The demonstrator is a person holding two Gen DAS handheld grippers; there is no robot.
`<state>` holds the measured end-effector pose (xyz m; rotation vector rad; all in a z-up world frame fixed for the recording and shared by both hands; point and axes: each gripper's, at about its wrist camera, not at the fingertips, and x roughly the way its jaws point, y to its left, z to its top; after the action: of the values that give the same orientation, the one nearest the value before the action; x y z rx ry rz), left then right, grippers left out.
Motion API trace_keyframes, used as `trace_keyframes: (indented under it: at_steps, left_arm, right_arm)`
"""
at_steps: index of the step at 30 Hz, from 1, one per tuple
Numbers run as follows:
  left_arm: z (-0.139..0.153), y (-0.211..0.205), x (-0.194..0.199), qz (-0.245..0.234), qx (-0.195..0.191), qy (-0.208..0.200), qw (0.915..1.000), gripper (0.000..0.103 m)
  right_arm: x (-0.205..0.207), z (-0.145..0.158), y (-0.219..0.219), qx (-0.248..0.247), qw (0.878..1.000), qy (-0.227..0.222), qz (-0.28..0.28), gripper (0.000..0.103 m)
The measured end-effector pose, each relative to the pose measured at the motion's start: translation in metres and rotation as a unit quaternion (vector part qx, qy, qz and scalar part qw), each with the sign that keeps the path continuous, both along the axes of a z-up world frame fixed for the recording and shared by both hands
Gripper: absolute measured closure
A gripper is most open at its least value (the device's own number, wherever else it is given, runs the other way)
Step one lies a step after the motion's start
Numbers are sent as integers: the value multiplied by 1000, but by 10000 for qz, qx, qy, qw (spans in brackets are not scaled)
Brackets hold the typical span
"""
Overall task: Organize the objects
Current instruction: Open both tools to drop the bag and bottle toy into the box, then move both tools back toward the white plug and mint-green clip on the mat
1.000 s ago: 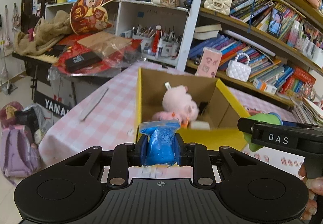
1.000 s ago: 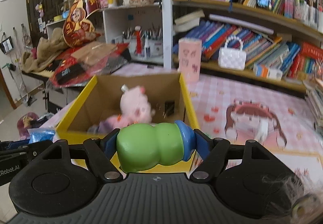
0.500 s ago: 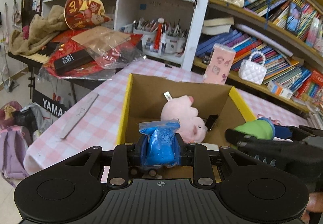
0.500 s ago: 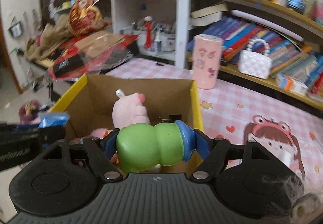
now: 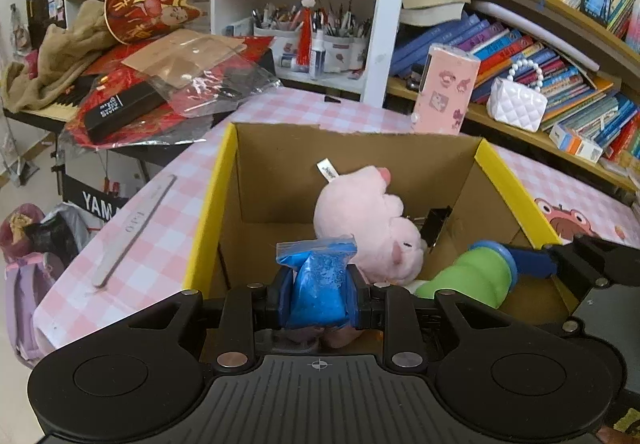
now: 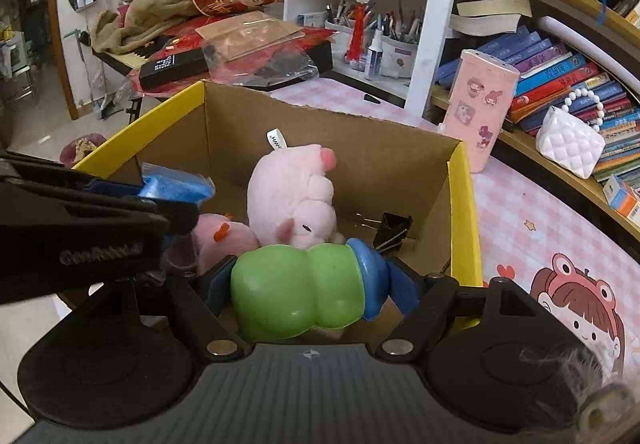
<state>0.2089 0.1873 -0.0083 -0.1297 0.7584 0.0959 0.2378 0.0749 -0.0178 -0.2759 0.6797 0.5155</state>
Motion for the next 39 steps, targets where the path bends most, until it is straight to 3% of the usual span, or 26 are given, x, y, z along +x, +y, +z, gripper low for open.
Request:
trace_keyframes:
  at_steps: [5,8,9,10,14,19,23,39]
  left_arm:
    - [-2,-1,0,11,-91,68,9999,70]
    - [5,-2,-6,-96,-204,-61,9997,56]
    - [8,-3,-10,-70,-175,-147,9997,40]
    - [12,-3,-14,-10,-112,-253,9996,30]
    - [28,0,-35,48,-123,-622,9980,30]
    - [43,10,-63,244,-203,-921,9952,18]
    - [47,16,-82,314,-306,-1052,9935,17]
    - [29,10,-161,212,-89,-556,9982,16]
  right_arm:
    - [-1,0,0,-37,10000,-22,-75,18]
    - [-3,4,-4,-1,9998,-33,-177,15]
    - [-5,6,-6,17,9998,-69,-208,15]
    - [-7,9,-7,36,9996,-116,-238,15]
    - [-21,25,-16,248,9981,-330,-467,15]
    - [-49,41,-31,414,9939,-591,-829,19]
    - [-73,50,-40,488,9900,-813,-1042,19]
    - [-164,39,-47,337,9882,-566,-1384,19]
